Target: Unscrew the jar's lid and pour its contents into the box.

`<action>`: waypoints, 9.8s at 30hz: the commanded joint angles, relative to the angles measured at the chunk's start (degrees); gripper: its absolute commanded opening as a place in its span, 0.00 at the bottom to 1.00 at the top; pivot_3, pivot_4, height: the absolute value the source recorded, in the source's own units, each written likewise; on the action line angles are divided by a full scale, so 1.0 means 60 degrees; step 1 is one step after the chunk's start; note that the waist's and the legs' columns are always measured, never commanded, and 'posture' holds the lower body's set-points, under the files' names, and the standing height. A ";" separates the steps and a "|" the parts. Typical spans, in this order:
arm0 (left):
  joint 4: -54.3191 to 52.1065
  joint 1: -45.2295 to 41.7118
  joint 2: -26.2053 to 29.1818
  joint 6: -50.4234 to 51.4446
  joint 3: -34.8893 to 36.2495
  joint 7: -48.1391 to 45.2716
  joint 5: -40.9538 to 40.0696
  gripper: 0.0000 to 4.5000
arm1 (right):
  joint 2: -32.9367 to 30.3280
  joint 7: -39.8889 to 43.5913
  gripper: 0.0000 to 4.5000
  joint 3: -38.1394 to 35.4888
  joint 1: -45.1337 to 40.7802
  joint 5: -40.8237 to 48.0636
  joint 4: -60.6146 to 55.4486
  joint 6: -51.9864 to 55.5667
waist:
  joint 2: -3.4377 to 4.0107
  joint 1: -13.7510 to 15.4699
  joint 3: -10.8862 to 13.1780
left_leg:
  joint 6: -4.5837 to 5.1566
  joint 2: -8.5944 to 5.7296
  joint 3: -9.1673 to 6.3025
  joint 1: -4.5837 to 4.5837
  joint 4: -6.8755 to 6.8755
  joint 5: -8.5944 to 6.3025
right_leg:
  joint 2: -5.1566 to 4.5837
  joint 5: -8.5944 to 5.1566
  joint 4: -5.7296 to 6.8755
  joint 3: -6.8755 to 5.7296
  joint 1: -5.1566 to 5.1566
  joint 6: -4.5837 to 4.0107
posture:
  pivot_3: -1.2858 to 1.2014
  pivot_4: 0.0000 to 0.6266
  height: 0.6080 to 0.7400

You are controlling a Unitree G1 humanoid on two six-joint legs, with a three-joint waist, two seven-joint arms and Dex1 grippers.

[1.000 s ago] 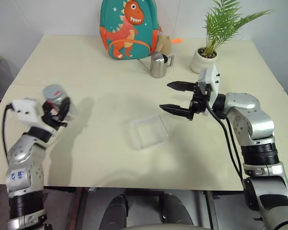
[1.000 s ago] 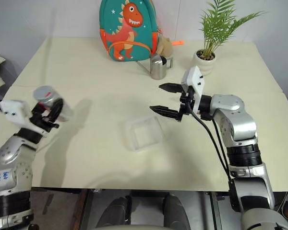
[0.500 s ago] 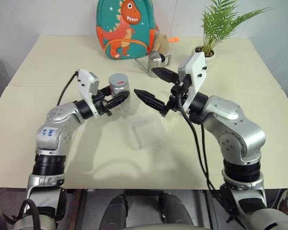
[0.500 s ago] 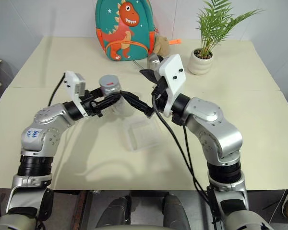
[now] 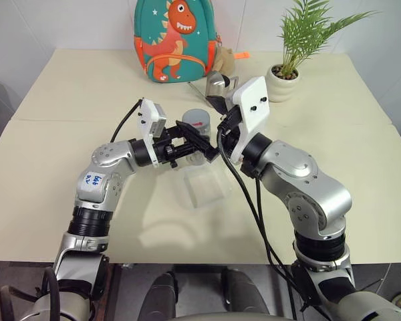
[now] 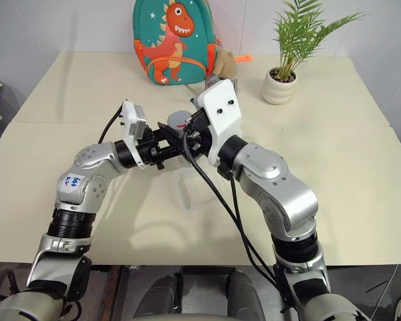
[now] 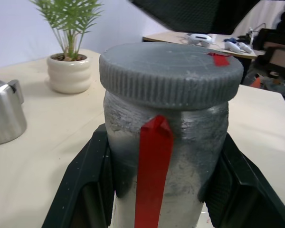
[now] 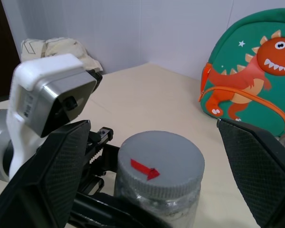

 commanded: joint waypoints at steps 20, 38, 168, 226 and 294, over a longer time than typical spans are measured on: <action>-0.1597 0.0402 0.0145 0.0271 0.0246 -0.0054 -0.0254 0.44 | -0.0562 0.0371 0.96 -0.0412 -0.0058 0.0354 -0.0473 0.0193 | 0.0000 0.0001 0.0000 | 0.0002 0.0001 -0.0001 0.0000 -0.0002 0.0001 | 0.0000 0.0000 -0.0004 0.0000 0.0000 0.0000 | 0.52 0.24 1.00; -0.1193 0.0148 0.0903 0.0544 0.0304 -0.1374 -0.0559 0.44 | -0.1969 0.4383 0.57 -0.0333 -0.0441 0.2730 -0.0281 -0.0249 | -0.0001 -0.0002 0.0001 | 0.0004 0.0001 0.0000 0.0000 -0.0004 0.0000 | 0.0001 0.0000 -0.0008 -0.0001 0.0002 0.0000 | 0.52 0.24 1.00; -0.0510 -0.0231 0.0976 -0.0595 0.0040 -0.3908 -0.0934 0.44 | -0.1765 0.5237 0.99 -0.0336 -0.2005 0.2761 0.2320 -0.1130 | 0.0001 0.0004 0.0002 | 0.0006 0.0005 -0.0001 -0.0003 0.0001 -0.0001 | 0.0003 -0.0001 -0.0007 -0.0003 0.0002 0.0001 | 0.52 0.24 1.00; -0.0251 -0.0301 0.0893 -0.0734 0.0028 -0.3979 -0.0723 0.44 | -0.3971 0.4350 0.99 -0.1623 -0.0645 0.2930 0.0628 0.0286 | 0.0000 0.0009 0.0003 | 0.0006 0.0004 -0.0001 -0.0005 0.0000 -0.0001 | 0.0003 -0.0001 -0.0011 -0.0002 0.0002 0.0001 | 0.52 0.24 1.00; -0.0116 -0.0380 0.0766 -0.0734 -0.0165 -0.4029 -0.0664 0.44 | -0.3780 0.3815 0.99 -0.1325 -0.0824 0.3132 0.0455 0.0462 | 0.0000 0.0011 0.0003 | 0.0007 0.0005 -0.0001 -0.0005 0.0004 -0.0001 | 0.0003 -0.0001 -0.0009 -0.0002 0.0002 0.0002 | 0.52 0.24 1.00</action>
